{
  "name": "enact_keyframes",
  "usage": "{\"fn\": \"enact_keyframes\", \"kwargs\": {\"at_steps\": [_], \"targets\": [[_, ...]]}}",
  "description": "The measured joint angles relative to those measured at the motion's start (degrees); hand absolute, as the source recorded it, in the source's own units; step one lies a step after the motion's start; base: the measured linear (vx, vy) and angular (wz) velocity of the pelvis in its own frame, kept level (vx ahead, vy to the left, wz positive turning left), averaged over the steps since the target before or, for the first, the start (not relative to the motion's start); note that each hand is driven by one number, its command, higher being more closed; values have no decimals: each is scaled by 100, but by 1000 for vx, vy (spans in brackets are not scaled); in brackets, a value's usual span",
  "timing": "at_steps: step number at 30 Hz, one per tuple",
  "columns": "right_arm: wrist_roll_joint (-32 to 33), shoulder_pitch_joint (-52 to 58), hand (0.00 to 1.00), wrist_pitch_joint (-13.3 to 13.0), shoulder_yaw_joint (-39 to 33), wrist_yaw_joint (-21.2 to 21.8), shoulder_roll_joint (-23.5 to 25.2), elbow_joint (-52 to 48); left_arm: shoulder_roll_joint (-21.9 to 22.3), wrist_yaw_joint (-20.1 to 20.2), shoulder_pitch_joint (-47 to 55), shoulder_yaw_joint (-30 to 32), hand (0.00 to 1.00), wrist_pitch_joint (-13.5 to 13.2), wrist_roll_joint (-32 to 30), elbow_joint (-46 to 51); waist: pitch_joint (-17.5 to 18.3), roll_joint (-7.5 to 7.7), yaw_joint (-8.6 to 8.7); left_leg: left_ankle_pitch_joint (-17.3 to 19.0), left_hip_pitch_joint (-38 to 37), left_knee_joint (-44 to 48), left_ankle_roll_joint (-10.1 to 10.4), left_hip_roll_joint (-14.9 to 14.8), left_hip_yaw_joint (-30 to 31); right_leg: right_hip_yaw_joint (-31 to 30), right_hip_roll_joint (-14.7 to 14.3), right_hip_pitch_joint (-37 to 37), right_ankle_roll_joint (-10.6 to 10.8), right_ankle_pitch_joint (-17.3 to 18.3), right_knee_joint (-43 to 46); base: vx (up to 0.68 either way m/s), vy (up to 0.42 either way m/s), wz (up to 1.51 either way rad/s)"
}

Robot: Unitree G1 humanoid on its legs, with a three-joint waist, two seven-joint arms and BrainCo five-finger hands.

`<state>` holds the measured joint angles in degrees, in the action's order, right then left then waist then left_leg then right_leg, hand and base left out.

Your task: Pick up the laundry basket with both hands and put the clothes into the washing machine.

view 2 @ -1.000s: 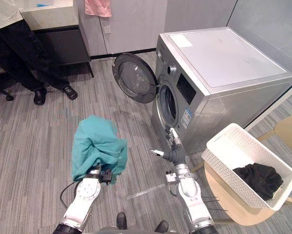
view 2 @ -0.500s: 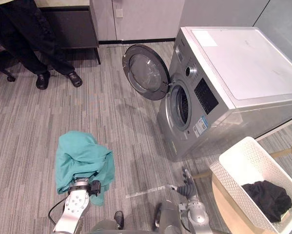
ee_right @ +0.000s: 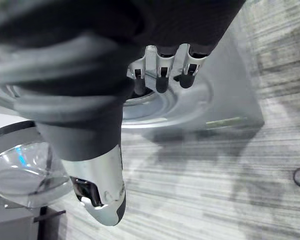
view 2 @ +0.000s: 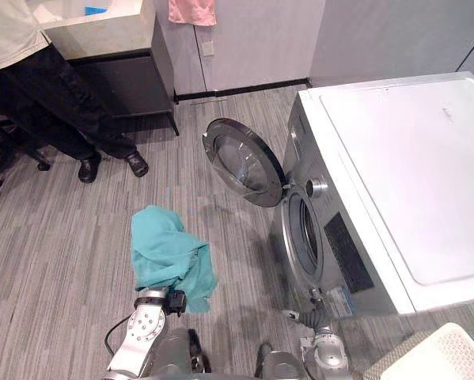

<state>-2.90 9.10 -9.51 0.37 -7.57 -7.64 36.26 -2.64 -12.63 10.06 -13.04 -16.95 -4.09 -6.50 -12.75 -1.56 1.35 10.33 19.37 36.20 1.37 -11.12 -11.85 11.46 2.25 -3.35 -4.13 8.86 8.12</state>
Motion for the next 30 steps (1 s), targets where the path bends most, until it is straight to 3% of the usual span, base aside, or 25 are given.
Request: {"fn": "enact_keyframes", "kwargs": {"at_steps": [1, 3, 4, 5, 6, 7, 9, 12, 14, 15, 16, 17, 18, 20, 23, 26, 27, 28, 29, 30], "targets": [[-1, -42, 0, 3, 6, 0, -7, 11, 2, 6, -5, -39, 100, 10, 0, 3, -13, 24, -72, -108, -5, -1017, 156, 388, 564, -222, 126, -45, 97, 56, -2, 345, 146, -78], [-6, -103, 0, -4, -26, -5, -22, 97, 31, -2, 6, -39, 100, 11, -2, 2, 19, -48, -99, -528, -144, -2326, 489, 656, 1356, -516, 181, -147, 361, 198, 20, 318, 201, -84], [-6, -99, 0, -3, -32, -8, -25, 126, 30, -4, 8, -42, 100, 10, -3, 0, 47, -94, -90, -807, -200, -2657, 489, 653, 1580, -634, 165, -168, 514, 290, 65, 467, 391, -127], [-6, -27, 0, -4, -29, -9, -99, 127, 80, -14, 70, -53, 100, 11, -5, -2, 195, -421, -107, -1899, -332, -2902, 416, 457, 2003, -985, -24, -237, 797, 486, 137, 394, 393, -111], [-8, -114, 0, 2, -32, -15, 26, 301, 22, -9, 35, -66, 100, 20, -6, -58, 164, -207, -76, -1716, -328, -2700, 508, 540, 1849, -1132, 93, -245, 880, 627, 202, 458, 470, -139], [-17, -81, 0, -7, 21, 3, 141, 275, -159, -16, -62, -38, 100, 52, -4, -69, 202, 88, -71, -1430, -342, -2480, 413, 688, 1697, -1373, 331, -65, 927, 608, 407, 265, 292, -87], [-77, -65, 0, -14, -4, -12, 218, 291, -300, 5, -153, -44, 100, 48, -4, -74, 237, 274, -46, -1135, -369, -2282, 193, 788, 1246, -1713, 580, 63, 1055, 527, 463, 212, 258, -91], [-196, -83, 0, -25, 43, 8, 241, 331, -325, 9, -66, -21, 100, 49, -3, -53, 228, 247, -83, -684, -718, -2163, 45, 695, 412, -1907, 781, 382, 1193, 272, 850, 105, 248, -165], [-206, -126, 0, -10, 84, 8, 253, 359, -330, 18, 15, 20, 100, 50, -5, 1, 258, 217, -46, -559, -1064, -2412, 39, 600, -211, -1161, 976, 715, 1156, 125, 1213, 20, 146, -172], [-215, -171, 0, -9, 151, 10, 236, 399, -325, 21, 14, 85, 100, 50, -5, 61, 276, 217, -62, -556, -1315, -2673, 35, 540, -737, 127, 1244, 901, 947, 72, 1367, 33, 119, -162], [-223, -210, 0, -9, 190, 11, 231, 440, -324, 23, 16, 140, 100, 50, -5, 96, 279, 217, -63, -553, -1394, -2755, 35, 521, -917, 695, 1348, 934, 829, 79, 1371, 55, 113, -188], [-229, -294, 0, -6, 246, 15, 230, 545, -334, 27, 8, 231, 100, 50, -3, 161, 285, 224, -47, -528, -1498, -2852, 70, 495, -1223, 1655, 1496, 946, 666, 96, 1335, 69, 50, -143], [-244, -299, 0, 1, 249, 15, 228, 573, -337, 39, 10, 255, 100, 52, -4, 166, 297, 204, -11, -529, -1528, -2823, 63, 463, -1420, 2077, 1528, 935, 654, 97, 1233, 130, 19, -120], [-257, -283, 0, 27, 249, 16, 226, 606, -393, 107, 1, 300, 100, 54, -5, 157, 300, 195, 97, -532, -1564, -2750, 62, 400, -1526, 1892, 1419, 950, 673, 86, 1135, 149, -63, -66], [-273, -115, 0, 85, 222, 11, 203, 622, -349, 257, 15, 338, 100, 90, -4, 143, 298, 197, 92, -437, -1602, -2164, 52, 118, -1523, 1624, 1125, 633, 776, 24, 694, 140, -187, -58], [-202, -68, 0, 79, 234, 0, 92, 615, -293, 247, 112, 471, 100, 91, 17, 5, 311, 97, 51, -296, -1214, -402, 62, -589, -1287, 1194, 728, 393, 771, 28, 523, 92, -168, -73], [-190, -74, 0, 80, 233, -2, 36, 612, -275, 241, 108, 471, 100, 96, 46, -59, 307, 34, 45, -315, -1097, -32, 47, -697, -1080, 1087, 669, 351, 761, 33, 480, 101, -27, -90], [-167, -81, 0, 85, 231, -6, -32, 615, -198, 224, 96, 463, 100, 103, 119, -214, 269, 34, 12, -117, -834, 383, 170, -676, -612, 872, 629, 320, 730, 66, 452, 137, 69, -98], [-158, -87, 0, 90, 67, -64, -112, 618, -121, 220, 16, 457, 100, 146, 120, -400, 256, 4, -24, 313, -677, 303, 285, -361, -92, 614, 693, 332, 731, 66, 468, 130, 112, -98], [-156, -81, 0, 90, 15, -101, -127, 625, -112, 213, -9, 458, 100, 156, 120, -448, 253, 6, -44, 383, -633, 157, 306, -222, 62, 520, 720, 342, 732, 65, 478, 94, 104, -84]]}}
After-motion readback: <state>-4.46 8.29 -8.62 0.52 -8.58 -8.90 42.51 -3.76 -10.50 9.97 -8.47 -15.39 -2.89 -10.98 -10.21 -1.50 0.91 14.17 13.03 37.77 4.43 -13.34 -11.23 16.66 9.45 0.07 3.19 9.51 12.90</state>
